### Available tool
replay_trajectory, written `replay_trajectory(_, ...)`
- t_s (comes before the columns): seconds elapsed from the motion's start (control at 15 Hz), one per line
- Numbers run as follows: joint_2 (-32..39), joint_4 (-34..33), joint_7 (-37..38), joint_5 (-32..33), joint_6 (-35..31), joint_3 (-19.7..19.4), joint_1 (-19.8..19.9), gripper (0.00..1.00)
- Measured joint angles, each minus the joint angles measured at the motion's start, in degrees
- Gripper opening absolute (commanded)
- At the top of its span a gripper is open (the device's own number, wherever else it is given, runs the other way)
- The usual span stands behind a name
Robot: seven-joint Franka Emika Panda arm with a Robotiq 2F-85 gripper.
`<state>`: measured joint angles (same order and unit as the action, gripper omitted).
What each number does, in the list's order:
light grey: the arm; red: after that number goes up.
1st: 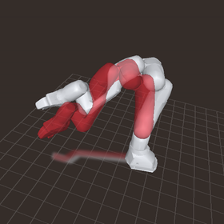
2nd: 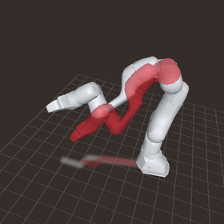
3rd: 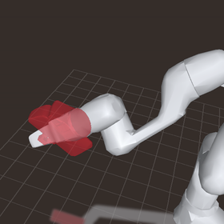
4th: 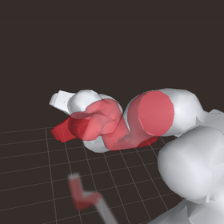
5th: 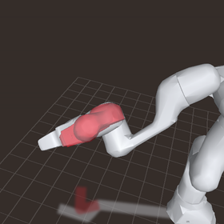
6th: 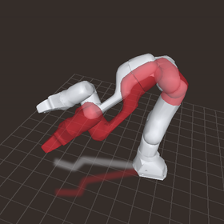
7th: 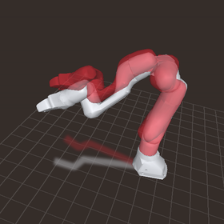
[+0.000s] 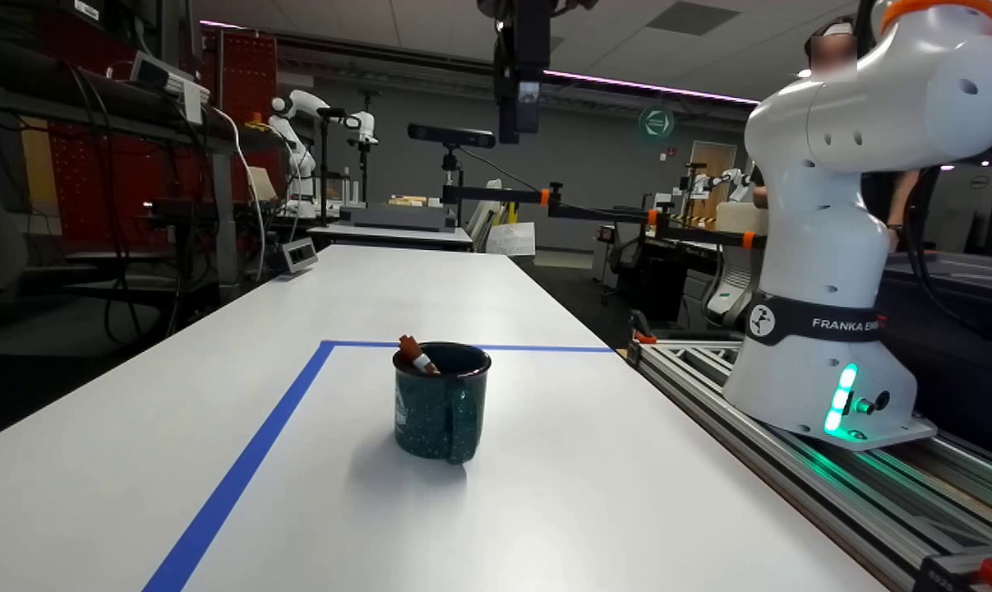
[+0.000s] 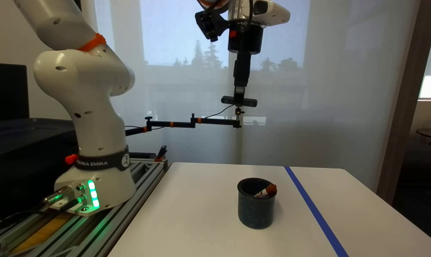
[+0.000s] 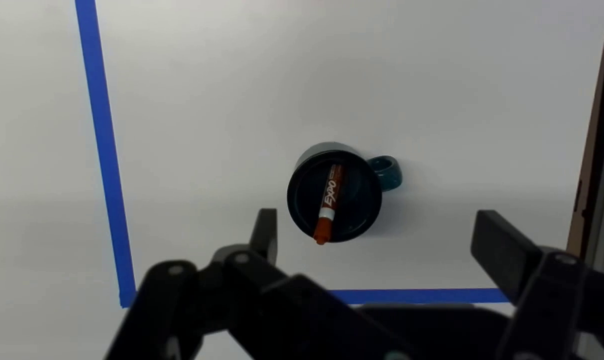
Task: Remove the marker from the cup and put it on the table
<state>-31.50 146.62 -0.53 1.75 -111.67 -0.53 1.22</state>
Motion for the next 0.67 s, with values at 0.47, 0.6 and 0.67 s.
replay_trajectory(0.47, 5.9, 6.5, 1.7, 9.3, -15.2, -1.8, 6.5, 1.0)
replay_trajectory(0.6, 8.3, 7.6, 2.7, 10.9, -19.4, -1.9, 7.7, 1.0)
replay_trajectory(0.67, 9.5, 8.1, 3.2, 11.0, -21.3, -1.9, 7.9, 1.0)
